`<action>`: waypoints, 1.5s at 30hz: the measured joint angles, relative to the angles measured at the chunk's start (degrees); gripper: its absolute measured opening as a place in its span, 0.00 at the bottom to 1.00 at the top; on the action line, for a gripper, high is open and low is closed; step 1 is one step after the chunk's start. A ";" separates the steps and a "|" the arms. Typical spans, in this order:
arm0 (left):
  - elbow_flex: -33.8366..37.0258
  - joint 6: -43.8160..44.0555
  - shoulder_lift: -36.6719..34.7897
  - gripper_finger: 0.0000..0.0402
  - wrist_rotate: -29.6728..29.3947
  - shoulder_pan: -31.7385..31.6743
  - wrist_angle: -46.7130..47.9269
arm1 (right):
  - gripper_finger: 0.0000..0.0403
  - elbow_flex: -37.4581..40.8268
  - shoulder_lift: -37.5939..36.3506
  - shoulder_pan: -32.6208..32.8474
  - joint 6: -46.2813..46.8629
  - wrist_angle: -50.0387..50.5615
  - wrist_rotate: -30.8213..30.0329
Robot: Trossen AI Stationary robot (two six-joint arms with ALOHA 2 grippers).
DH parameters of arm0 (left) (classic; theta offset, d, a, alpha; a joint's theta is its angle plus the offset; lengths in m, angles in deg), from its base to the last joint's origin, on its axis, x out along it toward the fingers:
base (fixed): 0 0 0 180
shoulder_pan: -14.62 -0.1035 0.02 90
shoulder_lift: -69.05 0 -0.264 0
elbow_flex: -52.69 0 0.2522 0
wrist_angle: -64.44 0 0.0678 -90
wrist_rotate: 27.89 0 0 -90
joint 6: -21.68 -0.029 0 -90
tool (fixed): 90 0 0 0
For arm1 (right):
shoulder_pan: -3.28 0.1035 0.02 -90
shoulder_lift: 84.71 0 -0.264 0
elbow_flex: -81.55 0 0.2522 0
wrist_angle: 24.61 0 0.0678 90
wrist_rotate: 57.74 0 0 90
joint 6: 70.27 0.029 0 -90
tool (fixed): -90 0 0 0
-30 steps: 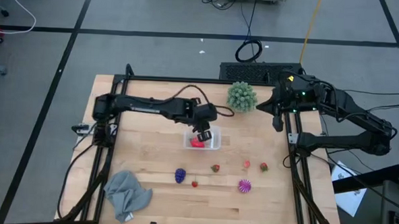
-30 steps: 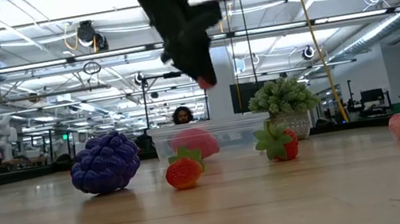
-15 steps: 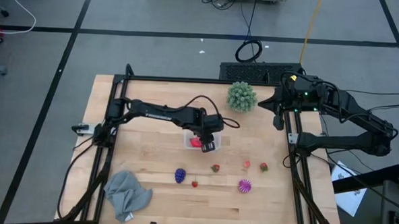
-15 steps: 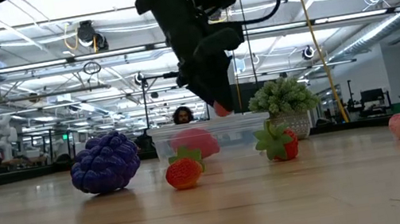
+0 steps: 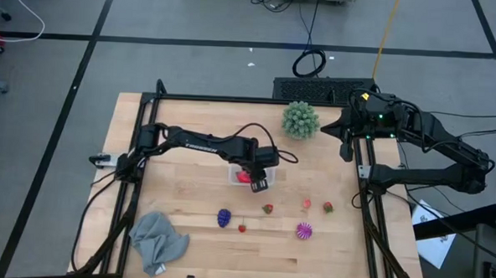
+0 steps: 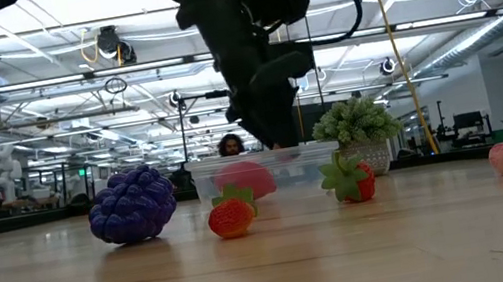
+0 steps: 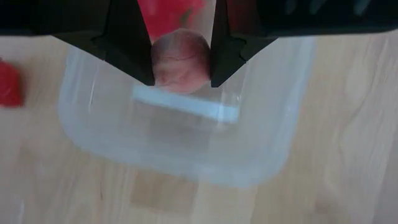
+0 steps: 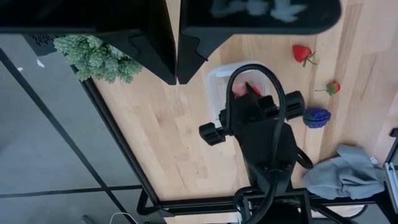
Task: Pick and placing Produce into tupperware
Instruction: Put the left pink peach into the transparent bin, then put the purple grapes into the transparent bin
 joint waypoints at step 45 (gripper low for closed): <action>0.04 -3.21 -11.73 0.55 -7.81 -2.88 5.54 | 0.01 0.00 -0.01 0.00 1.49 0.01 0.12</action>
